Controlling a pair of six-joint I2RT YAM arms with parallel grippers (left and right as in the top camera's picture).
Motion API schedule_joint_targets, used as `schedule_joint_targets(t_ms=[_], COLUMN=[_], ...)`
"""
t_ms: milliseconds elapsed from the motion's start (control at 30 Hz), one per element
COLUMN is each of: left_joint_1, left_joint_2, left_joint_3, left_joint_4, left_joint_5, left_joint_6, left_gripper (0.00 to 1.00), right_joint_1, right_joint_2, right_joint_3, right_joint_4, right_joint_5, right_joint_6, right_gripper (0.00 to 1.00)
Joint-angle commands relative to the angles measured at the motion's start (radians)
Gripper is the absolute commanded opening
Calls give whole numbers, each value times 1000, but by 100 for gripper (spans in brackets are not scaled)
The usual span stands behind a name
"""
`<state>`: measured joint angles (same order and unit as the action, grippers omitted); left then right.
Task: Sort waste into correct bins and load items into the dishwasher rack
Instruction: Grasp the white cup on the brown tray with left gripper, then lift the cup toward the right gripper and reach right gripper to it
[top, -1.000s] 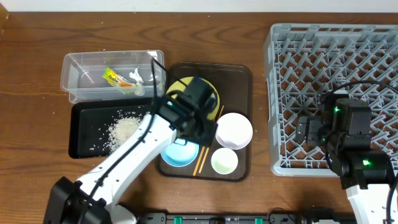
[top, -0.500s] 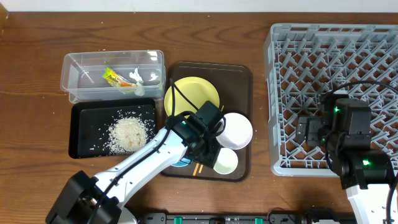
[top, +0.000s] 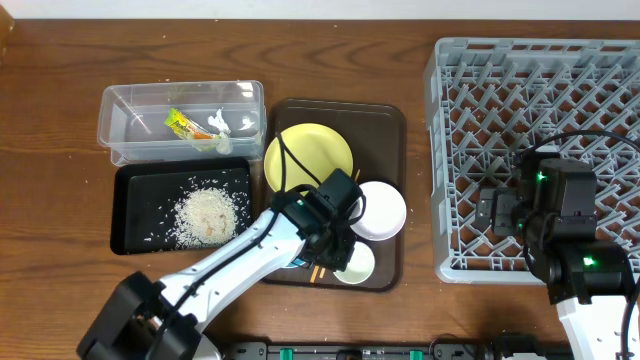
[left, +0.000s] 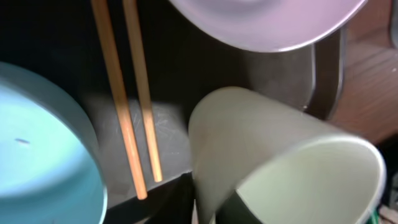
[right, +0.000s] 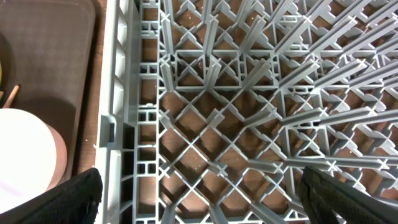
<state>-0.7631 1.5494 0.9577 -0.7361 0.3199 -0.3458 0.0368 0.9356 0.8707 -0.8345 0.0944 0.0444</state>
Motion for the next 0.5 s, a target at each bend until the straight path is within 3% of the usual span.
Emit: schedule_joint_targets(t_ms=[0, 233, 467], left_joint_1=[-2, 1, 60], left_joint_2=[32, 3, -144], left_joint_3=[-8, 16, 138], left_joint_4=[-2, -33, -153], left_joint_5=[10, 13, 13], left_joint_6=[-16, -18, 31], left_gripper=[7, 6, 6], right_joint_1=[19, 19, 19], right_joint_2=[-3, -3, -3], right_joint_3=[21, 21, 21], right_joint_4=[-4, -15, 39], right_joint_5=[6, 6, 6], right_joint_6=[8, 7, 11], right_gripper=[99, 99, 99])
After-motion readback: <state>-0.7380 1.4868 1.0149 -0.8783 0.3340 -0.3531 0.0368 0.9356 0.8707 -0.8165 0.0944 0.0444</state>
